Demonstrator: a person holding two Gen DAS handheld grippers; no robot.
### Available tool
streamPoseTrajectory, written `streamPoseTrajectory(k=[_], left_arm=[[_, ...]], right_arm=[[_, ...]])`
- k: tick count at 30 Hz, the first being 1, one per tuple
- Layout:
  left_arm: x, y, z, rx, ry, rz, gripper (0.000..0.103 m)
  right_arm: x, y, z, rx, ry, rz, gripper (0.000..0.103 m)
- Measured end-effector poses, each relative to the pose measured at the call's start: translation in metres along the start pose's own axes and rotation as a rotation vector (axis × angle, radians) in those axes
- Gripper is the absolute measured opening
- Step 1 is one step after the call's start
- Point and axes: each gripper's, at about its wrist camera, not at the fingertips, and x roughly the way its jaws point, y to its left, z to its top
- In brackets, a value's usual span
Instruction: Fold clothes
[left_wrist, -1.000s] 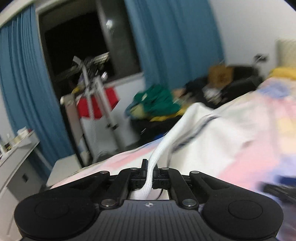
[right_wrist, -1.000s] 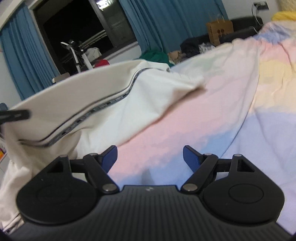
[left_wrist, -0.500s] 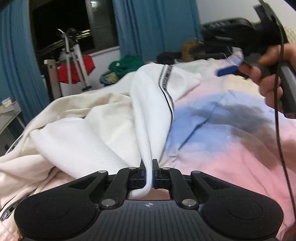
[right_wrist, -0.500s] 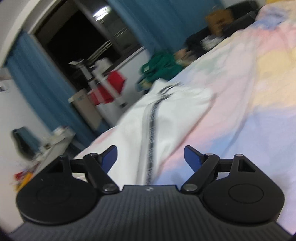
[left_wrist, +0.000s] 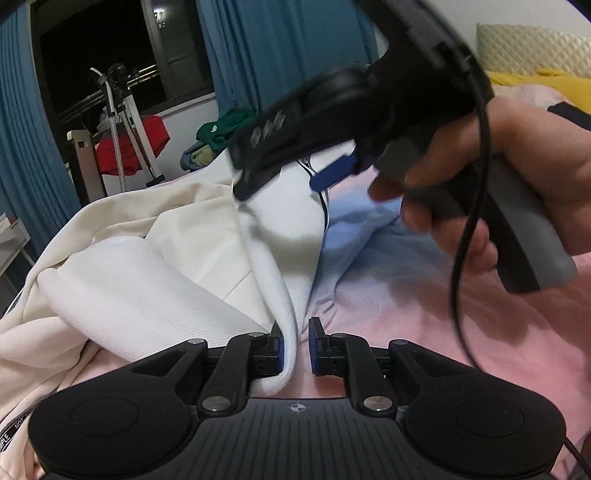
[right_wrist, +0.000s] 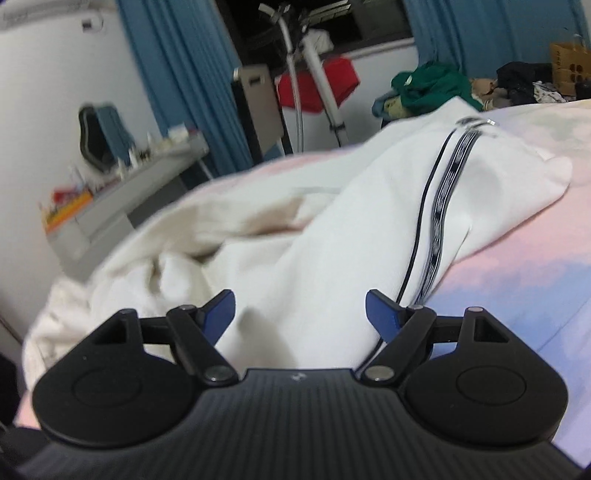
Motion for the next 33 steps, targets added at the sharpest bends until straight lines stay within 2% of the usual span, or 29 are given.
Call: streamPoseTrajectory(k=[4,6,8,14,18,22,25,27,31,33], left_arm=[[0.006,-0.002,0.000,0.010,0.004,0.001,0.014],[0.010,0.000,0.003,0.018,0.006,0.003,0.014],[0.012,0.001,0.003,0.028,0.007,0.007,0.015],[0.015,0.003,0.003,0.029,0.010,0.009,0.016],[0.017,0.003,0.004,0.034,0.015,0.008,0.017],[0.019,0.003,0.003,0.028,0.020,0.002,0.017],[0.022,0.004,0.002,0.017,0.023,-0.005,0.017],[0.027,0.001,0.001,0.018,0.030,-0.011,0.023],[0.034,-0.008,-0.004,0.063,0.021,-0.010,0.024],[0.037,-0.006,-0.004,0.051,0.013,-0.022,0.024]], right_arm=[[0.011,0.004,-0.010,-0.058,0.051,-0.079,0.077],[0.011,0.000,-0.011,-0.054,0.062,-0.133,0.066],[0.010,-0.006,-0.012,-0.031,0.056,-0.199,0.066],[-0.006,-0.052,-0.008,0.170,0.042,-0.354,0.068],[-0.024,-0.083,-0.010,0.375,-0.019,-0.220,0.068],[-0.032,-0.070,-0.003,0.362,-0.087,-0.073,0.068],[-0.029,-0.060,0.012,0.299,-0.105,-0.035,0.069],[-0.014,-0.056,0.032,0.265,-0.082,-0.049,0.069],[0.031,-0.060,0.080,0.197,-0.101,-0.203,0.069],[0.065,-0.066,0.099,0.173,-0.086,-0.260,0.069]])
